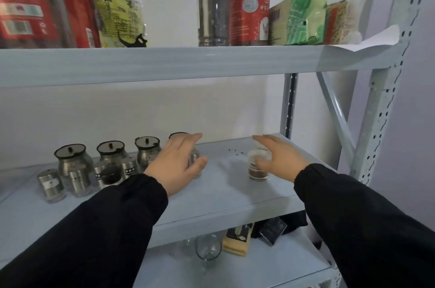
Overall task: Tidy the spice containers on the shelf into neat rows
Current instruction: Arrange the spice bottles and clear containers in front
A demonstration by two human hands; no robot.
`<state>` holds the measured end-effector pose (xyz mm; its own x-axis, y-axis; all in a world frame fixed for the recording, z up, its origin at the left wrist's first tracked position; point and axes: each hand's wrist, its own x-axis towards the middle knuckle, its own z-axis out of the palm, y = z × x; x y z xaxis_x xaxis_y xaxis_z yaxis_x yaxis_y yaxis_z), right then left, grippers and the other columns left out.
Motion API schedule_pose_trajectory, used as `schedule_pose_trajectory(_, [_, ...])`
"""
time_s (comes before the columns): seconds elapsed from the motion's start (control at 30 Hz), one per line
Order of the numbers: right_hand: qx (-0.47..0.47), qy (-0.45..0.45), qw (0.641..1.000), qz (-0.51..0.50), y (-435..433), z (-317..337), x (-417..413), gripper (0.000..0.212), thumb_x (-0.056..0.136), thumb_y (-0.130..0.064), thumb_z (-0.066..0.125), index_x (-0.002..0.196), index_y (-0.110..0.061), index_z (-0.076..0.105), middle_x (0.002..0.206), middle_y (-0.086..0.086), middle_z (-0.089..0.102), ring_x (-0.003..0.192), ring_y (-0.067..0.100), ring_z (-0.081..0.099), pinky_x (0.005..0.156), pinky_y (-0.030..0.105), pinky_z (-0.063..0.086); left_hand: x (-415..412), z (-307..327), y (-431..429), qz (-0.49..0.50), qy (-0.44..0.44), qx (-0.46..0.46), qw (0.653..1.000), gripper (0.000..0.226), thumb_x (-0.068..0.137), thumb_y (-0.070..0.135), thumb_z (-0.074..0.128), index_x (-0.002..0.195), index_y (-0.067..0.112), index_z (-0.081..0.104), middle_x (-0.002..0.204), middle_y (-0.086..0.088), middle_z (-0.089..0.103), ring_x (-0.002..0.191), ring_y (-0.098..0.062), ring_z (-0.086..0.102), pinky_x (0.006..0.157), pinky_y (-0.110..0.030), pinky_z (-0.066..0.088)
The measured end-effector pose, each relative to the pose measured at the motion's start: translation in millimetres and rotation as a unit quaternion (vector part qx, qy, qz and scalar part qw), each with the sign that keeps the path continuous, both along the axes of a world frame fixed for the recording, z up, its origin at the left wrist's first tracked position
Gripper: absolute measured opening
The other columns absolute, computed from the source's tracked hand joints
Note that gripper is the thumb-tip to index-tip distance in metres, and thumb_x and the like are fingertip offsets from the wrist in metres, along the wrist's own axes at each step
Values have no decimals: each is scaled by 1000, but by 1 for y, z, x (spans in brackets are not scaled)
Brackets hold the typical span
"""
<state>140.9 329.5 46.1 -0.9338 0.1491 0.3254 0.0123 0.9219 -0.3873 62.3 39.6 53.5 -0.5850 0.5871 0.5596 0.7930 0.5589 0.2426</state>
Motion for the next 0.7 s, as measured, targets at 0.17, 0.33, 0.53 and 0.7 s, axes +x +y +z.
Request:
schedule_pose_trajectory(0.17, [-14,-49,999,-9,21,-23,0,69,86,-35,65,149,-33,36,157,-1,34,143,17,32,112,26,25,12,-6,23,5,-12,-30,999,70,86,64,29,148,29,23,149,2,32,140,-13,17,112,-31,20])
schedule_pose_trajectory(0.33, [-57,-44,997,-6,18,-33,-7,63,87,-37,67,144,-28,43,145,4,50,128,22,50,103,30,39,19,-4,21,14,-5,-31,999,68,89,62,30,148,28,24,150,3,32,140,-11,16,111,-28,18])
schedule_pose_trajectory(0.53, [-74,-35,995,59,-14,-34,-16,49,85,-38,72,128,-29,49,121,-2,58,100,20,59,83,30,47,20,0,0,34,-10,-11,999,66,90,63,32,146,29,28,146,3,38,137,-12,22,112,-34,25])
schedule_pose_trajectory(0.7, [-72,-45,989,122,-44,-34,-24,46,82,-34,72,122,-34,49,109,1,61,95,19,60,86,36,50,31,5,-11,55,-1,-15,998,68,89,60,31,147,25,28,147,1,36,137,-12,22,109,-27,20])
